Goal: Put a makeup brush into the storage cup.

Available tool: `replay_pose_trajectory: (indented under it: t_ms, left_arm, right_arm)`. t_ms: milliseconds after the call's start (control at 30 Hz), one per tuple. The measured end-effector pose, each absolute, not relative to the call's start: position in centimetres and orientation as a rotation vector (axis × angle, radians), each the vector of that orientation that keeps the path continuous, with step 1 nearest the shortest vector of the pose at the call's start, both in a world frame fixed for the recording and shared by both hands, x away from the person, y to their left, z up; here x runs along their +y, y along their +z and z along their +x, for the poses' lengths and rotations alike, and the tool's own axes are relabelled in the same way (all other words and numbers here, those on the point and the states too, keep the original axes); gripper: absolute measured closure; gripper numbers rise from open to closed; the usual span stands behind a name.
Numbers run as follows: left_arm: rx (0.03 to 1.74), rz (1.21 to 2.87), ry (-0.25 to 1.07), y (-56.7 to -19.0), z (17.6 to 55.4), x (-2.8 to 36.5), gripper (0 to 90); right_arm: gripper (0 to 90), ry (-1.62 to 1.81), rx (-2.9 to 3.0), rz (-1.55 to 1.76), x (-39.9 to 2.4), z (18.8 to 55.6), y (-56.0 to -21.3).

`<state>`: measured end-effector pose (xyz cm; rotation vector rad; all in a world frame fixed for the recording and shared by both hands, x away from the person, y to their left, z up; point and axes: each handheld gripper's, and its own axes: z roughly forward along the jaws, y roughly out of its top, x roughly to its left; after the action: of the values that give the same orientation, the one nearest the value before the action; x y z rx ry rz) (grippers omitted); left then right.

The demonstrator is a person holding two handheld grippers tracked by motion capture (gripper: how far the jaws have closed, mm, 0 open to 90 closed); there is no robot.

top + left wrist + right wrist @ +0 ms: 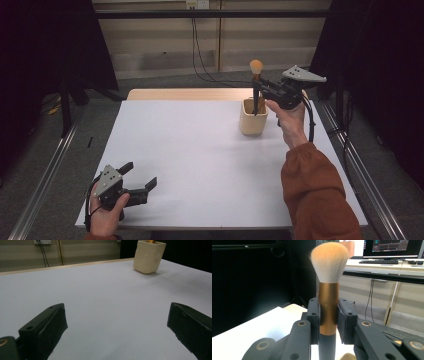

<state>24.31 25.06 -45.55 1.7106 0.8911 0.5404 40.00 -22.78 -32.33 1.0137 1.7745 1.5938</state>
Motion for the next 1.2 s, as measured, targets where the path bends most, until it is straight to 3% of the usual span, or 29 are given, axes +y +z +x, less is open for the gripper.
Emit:
replay_pose_trajectory:
  t_ms: [700,1200]
  left_arm:
    - [0.892,1.708,0.535,-45.5,24.3,25.2,2.3]
    - [0.891,1.712,0.538,-45.5,24.3,25.2,2.4]
  right_arm:
    - [74.3,1.561,1.747,1.02,-22.5,42.9,-34.5]
    - [74.2,1.566,1.765,1.065,-23.0,42.9,-36.7]
